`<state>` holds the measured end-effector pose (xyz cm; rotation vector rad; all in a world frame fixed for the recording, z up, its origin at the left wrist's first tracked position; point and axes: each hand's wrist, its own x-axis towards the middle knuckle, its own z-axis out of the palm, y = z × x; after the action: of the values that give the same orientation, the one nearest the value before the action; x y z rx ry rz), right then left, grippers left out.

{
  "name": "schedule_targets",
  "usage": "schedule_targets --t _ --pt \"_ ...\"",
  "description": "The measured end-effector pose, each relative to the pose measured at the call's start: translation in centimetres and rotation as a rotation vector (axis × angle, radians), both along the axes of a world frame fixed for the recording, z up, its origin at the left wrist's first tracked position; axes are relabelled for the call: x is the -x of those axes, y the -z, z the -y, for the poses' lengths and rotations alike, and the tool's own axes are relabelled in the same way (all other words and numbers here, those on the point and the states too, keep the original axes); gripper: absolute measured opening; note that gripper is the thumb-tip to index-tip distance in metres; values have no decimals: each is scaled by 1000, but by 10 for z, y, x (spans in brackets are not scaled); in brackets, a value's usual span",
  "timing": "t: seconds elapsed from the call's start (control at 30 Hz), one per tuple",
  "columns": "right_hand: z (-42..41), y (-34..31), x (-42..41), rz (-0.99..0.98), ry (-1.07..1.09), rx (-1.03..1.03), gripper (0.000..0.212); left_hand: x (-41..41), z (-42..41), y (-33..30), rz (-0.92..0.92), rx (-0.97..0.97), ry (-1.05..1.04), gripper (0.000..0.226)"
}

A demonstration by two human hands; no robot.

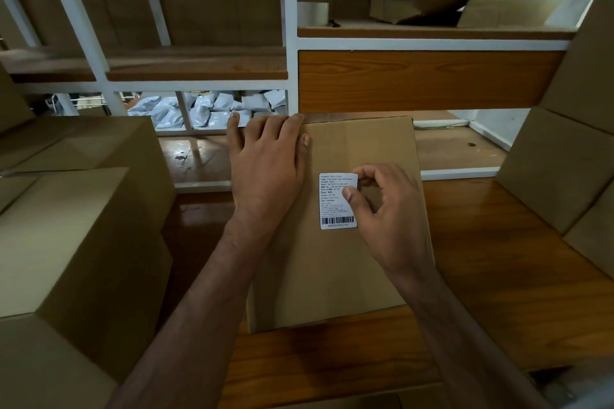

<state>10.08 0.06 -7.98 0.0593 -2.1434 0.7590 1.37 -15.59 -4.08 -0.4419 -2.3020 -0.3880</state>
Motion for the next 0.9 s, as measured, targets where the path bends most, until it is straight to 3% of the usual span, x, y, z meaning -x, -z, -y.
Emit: schedule_targets --t 0.27,0.53,0.9 --pt "0 -3 -2 174 51 -89 61 -1 0 0 9 -4 5 45" --pt "2 -6 -4 163 46 -39 43 -1 0 0 14 -3 0 47" --pt "7 4 -12 -2 26 18 36 -6 0 2 3 -7 0 47"
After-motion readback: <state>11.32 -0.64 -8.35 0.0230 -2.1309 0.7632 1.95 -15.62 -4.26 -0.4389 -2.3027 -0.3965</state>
